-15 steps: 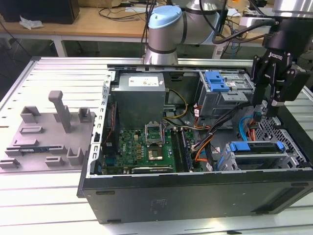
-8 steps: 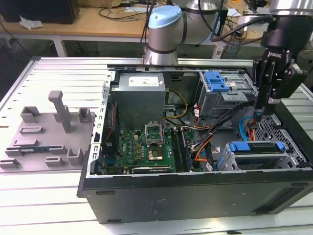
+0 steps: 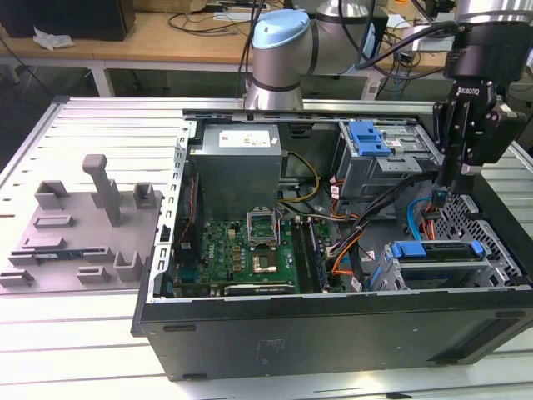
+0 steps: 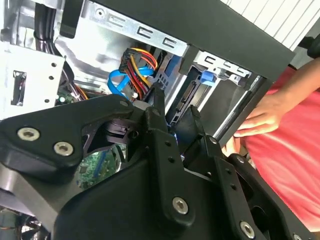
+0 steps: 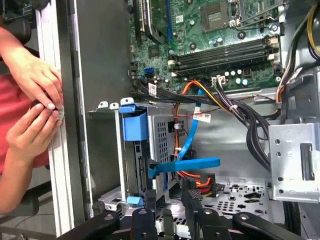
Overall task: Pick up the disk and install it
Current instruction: 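Insert the first disk wire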
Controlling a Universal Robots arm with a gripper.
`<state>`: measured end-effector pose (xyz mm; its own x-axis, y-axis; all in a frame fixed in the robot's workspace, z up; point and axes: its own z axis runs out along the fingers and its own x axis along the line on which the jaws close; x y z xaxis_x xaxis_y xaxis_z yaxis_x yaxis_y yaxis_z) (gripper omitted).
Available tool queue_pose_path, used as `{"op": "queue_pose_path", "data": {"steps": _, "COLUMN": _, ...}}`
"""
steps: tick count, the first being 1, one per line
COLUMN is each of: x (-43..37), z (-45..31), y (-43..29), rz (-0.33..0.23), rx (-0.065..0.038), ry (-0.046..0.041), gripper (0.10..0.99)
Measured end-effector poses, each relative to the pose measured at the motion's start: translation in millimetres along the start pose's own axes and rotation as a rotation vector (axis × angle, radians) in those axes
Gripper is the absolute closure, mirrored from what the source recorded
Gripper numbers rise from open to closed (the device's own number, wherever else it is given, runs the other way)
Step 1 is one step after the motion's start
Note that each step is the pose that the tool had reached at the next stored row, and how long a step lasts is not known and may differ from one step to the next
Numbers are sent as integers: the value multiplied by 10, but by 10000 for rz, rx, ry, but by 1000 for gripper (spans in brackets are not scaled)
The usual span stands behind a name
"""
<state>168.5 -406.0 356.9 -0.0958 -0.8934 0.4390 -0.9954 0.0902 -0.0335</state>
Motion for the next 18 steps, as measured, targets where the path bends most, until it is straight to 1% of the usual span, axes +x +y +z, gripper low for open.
{"op": "queue_pose_path", "data": {"steps": 2, "x": -2, "z": 0, "y": 1, "rz": 152, "rx": -34, "ry": 1, "gripper": 722}}
{"op": "queue_pose_path", "data": {"steps": 3, "x": -19, "z": 2, "y": 15, "rz": 209, "rx": -45, "ry": -2, "gripper": 722}}
{"op": "queue_pose_path", "data": {"steps": 5, "x": -85, "z": -14, "y": 54, "rz": 215, "rx": -28, "ry": -1, "gripper": 722}}
{"op": "queue_pose_path", "data": {"steps": 6, "x": -115, "z": -22, "y": 67, "rz": 240, "rx": 2, "ry": -4, "gripper": 722}}
{"op": "queue_pose_path", "data": {"steps": 7, "x": -123, "z": -22, "y": 70, "rz": 282, "rx": 12, "ry": -5, "gripper": 722}}
{"op": "queue_pose_path", "data": {"steps": 9, "x": -125, "z": -17, "y": 69, "rz": 475, "rx": -71, "ry": 3, "gripper": 722}}
{"op": "queue_pose_path", "data": {"steps": 12, "x": -131, "z": -6, "y": 69, "rz": 803, "rx": -231, "ry": 17, "gripper": 722}}
{"op": "queue_pose_path", "data": {"steps": 13, "x": -135, "z": 1, "y": 68, "rz": 960, "rx": -307, "ry": 24, "gripper": 722}}
{"op": "queue_pose_path", "data": {"steps": 14, "x": -145, "z": 0, "y": 63, "rz": 989, "rx": -315, "ry": 39, "gripper": 722}}
{"op": "queue_pose_path", "data": {"steps": 15, "x": -165, "z": -7, "y": 53, "rz": 993, "rx": -305, "ry": 112, "gripper": 722}}
{"op": "queue_pose_path", "data": {"steps": 17, "x": -226, "z": -22, "y": 32, "rz": 998, "rx": -269, "ry": 354, "gripper": 722}}
{"op": "queue_pose_path", "data": {"steps": 18, "x": -248, "z": -24, "y": 33, "rz": 994, "rx": -244, "ry": 495, "gripper": 722}}
